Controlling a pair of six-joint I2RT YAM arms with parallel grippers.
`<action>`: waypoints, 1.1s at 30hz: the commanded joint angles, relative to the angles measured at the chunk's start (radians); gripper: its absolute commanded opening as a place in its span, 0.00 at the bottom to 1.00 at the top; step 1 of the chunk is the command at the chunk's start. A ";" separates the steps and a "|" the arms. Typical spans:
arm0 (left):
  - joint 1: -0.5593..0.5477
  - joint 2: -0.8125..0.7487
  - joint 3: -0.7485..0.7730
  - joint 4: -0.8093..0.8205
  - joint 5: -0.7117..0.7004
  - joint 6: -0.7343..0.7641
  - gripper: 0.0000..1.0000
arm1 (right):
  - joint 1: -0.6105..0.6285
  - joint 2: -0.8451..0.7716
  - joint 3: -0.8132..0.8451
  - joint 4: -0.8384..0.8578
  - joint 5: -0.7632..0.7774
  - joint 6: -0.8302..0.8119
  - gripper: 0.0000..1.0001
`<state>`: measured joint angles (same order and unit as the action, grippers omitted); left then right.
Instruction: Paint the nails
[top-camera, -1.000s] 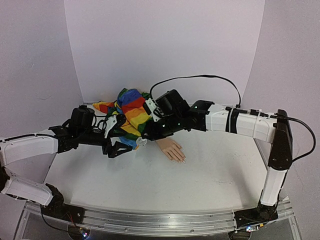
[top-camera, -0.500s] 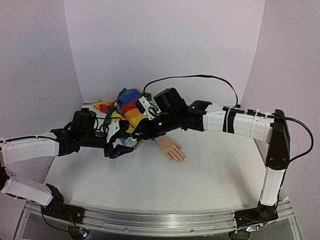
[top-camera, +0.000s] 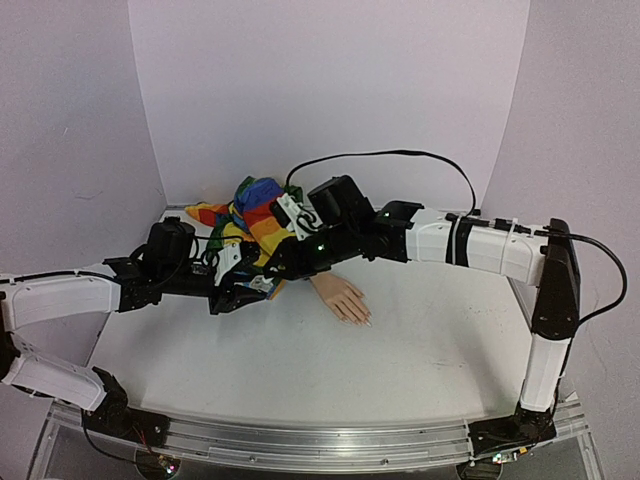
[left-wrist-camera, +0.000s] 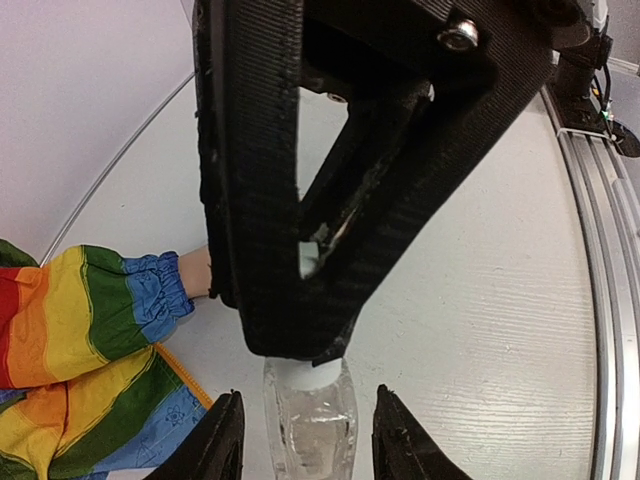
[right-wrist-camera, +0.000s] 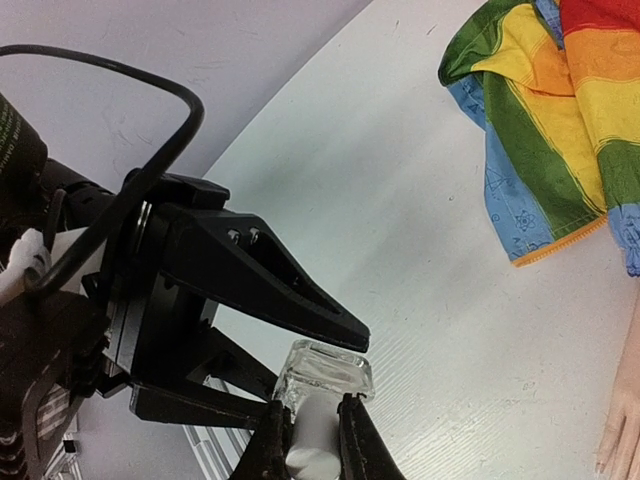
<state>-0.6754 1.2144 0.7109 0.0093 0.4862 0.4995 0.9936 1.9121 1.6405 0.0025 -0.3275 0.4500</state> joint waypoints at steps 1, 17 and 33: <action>-0.005 -0.001 0.038 0.043 -0.009 0.004 0.43 | 0.005 0.005 0.040 0.048 -0.036 0.007 0.00; -0.007 -0.001 0.077 0.042 0.248 -0.128 0.06 | 0.005 -0.032 0.012 0.042 -0.146 -0.164 0.00; -0.007 -0.021 0.223 0.041 0.683 -0.472 0.00 | -0.076 -0.122 -0.080 -0.064 -0.550 -0.679 0.00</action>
<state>-0.6758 1.2774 0.8883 -0.0704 1.1988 0.0650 0.9390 1.7515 1.5639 0.0177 -0.8719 -0.1471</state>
